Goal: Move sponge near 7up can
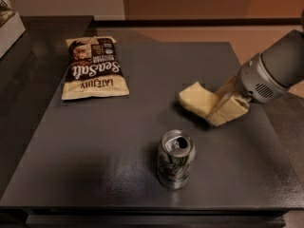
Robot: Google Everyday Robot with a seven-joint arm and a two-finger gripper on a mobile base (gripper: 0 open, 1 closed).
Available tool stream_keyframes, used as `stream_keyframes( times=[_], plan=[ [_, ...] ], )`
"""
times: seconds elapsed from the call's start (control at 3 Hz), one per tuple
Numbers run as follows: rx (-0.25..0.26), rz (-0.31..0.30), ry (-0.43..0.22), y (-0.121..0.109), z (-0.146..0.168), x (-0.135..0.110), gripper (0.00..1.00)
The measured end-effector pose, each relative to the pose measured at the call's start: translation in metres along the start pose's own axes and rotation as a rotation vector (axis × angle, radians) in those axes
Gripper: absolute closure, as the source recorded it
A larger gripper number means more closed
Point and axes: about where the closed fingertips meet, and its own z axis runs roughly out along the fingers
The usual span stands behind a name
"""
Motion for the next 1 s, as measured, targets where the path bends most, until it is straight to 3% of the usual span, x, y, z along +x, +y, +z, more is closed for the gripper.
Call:
stream_keyframes(
  times=[0.33,0.67,1.0],
  plan=[
    [-0.049,-0.072,-0.013,0.036,0.006,0.011,1.00],
    [-0.079,-0.106,-0.014,0.055,0.008,0.018,1.00],
    [-0.102,-0.135,-0.004,0.073,0.005,0.023,0.82]
  ],
)
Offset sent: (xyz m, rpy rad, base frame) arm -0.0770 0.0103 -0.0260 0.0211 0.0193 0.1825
